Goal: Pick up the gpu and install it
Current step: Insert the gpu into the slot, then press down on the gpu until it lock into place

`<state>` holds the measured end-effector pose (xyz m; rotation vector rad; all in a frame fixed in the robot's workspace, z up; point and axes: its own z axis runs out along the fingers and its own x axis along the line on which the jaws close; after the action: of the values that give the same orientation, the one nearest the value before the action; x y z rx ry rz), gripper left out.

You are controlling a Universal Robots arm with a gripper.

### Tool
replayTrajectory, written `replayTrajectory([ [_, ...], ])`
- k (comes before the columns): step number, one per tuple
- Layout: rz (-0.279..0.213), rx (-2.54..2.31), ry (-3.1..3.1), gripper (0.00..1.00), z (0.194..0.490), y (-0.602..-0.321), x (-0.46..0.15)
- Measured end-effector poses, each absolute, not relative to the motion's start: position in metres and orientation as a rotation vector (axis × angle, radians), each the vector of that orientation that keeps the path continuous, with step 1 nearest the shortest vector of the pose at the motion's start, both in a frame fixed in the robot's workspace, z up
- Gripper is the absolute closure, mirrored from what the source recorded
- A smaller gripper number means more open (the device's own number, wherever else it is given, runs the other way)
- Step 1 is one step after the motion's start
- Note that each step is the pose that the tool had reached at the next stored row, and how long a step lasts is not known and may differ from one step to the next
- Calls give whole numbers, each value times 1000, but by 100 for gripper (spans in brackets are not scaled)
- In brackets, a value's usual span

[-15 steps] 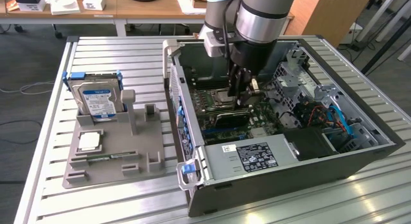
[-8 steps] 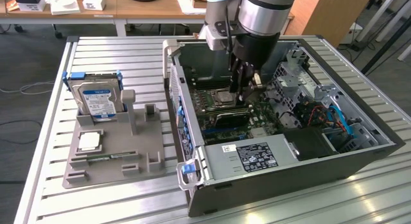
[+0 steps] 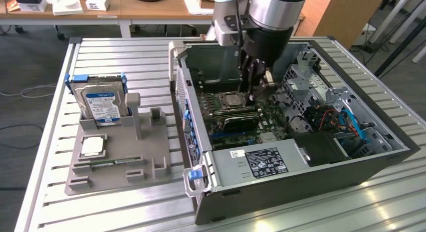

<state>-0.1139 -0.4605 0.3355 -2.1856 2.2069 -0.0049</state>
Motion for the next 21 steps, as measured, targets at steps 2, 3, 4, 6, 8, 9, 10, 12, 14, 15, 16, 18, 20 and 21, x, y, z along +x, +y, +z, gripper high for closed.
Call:
replayTrajectory([
  [2, -5, -2186, 2207, 54, 337, -461, -114],
  [3, -5, -2185, 2207, 54, 337, -461, -114],
  [4, -5, -2185, 2207, 54, 337, -461, -114],
  [6, -5, -2185, 2207, 54, 337, -461, -114],
  [8, -5, -2186, 2207, 54, 337, -461, -114],
  [9, -5, -2186, 2207, 54, 337, -461, -114],
  [10, -5, -2186, 2207, 54, 337, -461, -114],
  [12, -5, -2186, 2207, 54, 338, -461, -114],
  [14, -5, -2186, 2207, 54, 338, -461, -114],
  [15, -5, -2186, 2207, 54, 338, -461, -114],
  [16, -5, -2186, 2207, 54, 338, -461, -114],
  [18, -5, -2186, 2207, 54, 338, -461, -114],
  [20, -5, -2186, 2207, 54, 338, -461, -114],
  [21, -5, -2186, 2207, 54, 338, -461, -114],
])
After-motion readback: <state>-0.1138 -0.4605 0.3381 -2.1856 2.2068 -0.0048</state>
